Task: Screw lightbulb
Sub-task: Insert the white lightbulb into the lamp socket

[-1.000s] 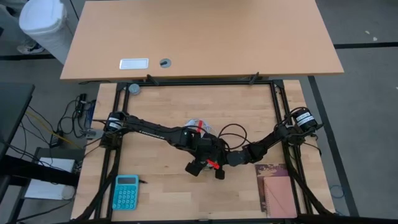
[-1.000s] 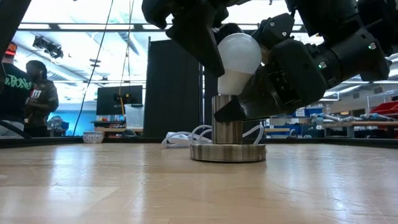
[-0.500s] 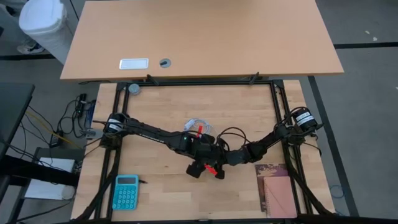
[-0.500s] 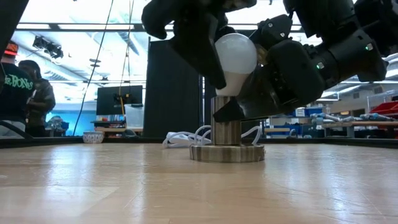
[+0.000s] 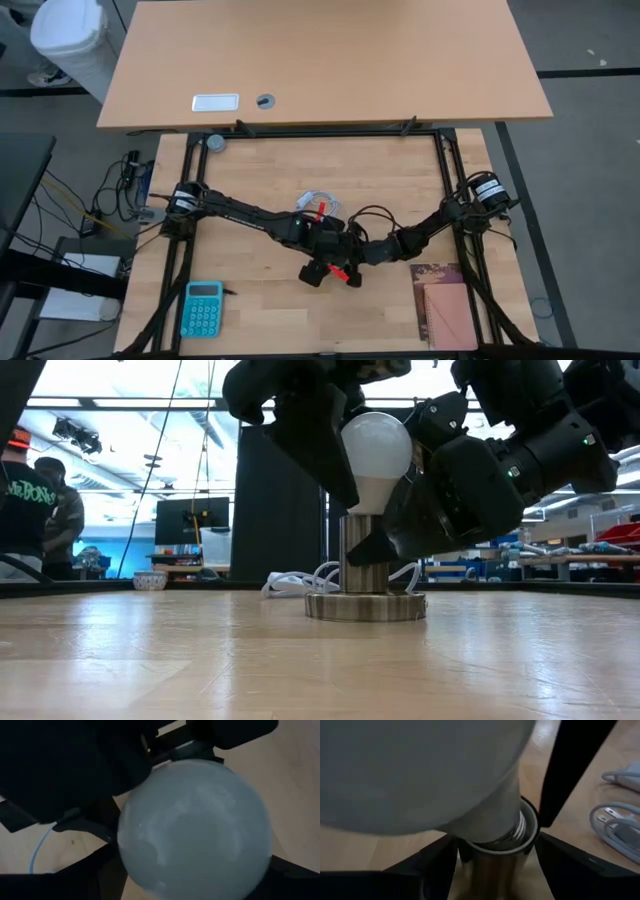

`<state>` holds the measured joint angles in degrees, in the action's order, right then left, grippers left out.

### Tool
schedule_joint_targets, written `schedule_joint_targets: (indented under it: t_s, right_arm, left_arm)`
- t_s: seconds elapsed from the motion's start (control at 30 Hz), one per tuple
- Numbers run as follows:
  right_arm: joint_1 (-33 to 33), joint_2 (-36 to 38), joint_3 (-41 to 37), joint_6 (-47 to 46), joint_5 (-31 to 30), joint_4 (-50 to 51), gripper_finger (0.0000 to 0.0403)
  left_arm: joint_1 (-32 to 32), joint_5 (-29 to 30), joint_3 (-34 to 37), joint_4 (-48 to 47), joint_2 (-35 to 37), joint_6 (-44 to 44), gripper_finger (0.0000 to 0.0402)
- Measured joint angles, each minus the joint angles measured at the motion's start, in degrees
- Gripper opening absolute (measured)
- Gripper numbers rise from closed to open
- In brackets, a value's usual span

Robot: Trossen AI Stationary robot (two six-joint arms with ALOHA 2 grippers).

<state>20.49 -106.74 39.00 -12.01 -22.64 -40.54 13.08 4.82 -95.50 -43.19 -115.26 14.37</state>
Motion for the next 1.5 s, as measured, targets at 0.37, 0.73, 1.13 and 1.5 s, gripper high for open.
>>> schedule_joint_targets:
  t_s: [0.37, 0.73, 1.13, 1.5]
  right_arm:
    - [0.0, 0.0, 0.0, 0.1, 0.0, 1.0, 0.0290]
    - [0.0, 0.0, 0.0, 0.0, -0.1, 1.3, 0.0286]
    - [0.0, 0.0, 0.0, -0.9, -0.1, -0.6, 0.0286]
    - [-2.9, 0.5, 0.0, -15.6, -8.7, 7.6, 0.0281]
  left_arm:
    - [0.2, 0.0, 3.7, 3.2, 0.2, -4.3, 0.0296]
    - [0.2, 1.4, 4.0, 0.8, 2.4, -4.7, 0.0296]
    - [0.6, 2.8, 12.1, 5.6, 5.7, -8.1, 0.0296]
    - [0.1, 11.9, 14.1, 1.5, 7.2, -9.5, 0.0296]
